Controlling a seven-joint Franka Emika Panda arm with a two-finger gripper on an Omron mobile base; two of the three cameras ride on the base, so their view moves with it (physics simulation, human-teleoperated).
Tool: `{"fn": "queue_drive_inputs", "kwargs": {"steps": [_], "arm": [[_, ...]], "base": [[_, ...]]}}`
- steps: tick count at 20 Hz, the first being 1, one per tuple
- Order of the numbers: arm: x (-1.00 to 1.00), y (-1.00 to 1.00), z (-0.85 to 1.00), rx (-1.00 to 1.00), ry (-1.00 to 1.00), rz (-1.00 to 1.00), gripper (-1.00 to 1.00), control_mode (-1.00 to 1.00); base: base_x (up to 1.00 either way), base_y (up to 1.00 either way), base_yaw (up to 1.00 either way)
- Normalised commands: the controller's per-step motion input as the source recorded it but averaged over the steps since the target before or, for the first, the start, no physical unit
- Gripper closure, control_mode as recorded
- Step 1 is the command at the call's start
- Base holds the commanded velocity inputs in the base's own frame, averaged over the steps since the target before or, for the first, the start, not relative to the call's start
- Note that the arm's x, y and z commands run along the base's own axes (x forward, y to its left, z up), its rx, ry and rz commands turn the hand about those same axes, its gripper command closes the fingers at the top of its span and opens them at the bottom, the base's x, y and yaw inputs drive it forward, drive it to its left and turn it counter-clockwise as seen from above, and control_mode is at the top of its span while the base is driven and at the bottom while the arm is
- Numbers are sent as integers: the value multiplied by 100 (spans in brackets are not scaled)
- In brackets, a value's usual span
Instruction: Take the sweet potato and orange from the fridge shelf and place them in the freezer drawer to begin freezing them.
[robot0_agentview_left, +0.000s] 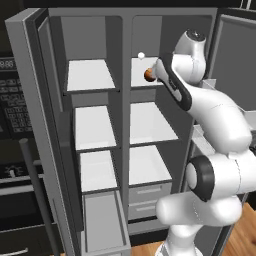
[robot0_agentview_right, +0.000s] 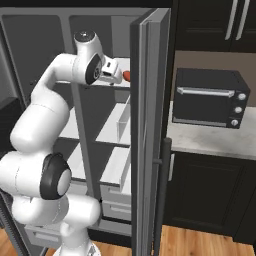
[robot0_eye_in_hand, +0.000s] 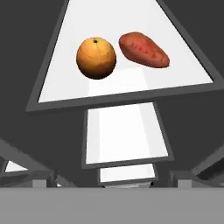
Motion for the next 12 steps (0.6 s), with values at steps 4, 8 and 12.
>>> {"fn": "queue_drive_inputs", "kwargs": {"steps": [4,8,12], "arm": [[84,0,-1,0,0,0,-100,-100],[75,0,-2,0,0,0,-100,-100],[67,0,-23,1,0,0,-100,-100]], "base": [[0,0,0],[0,0,0],[0,0,0]]}}
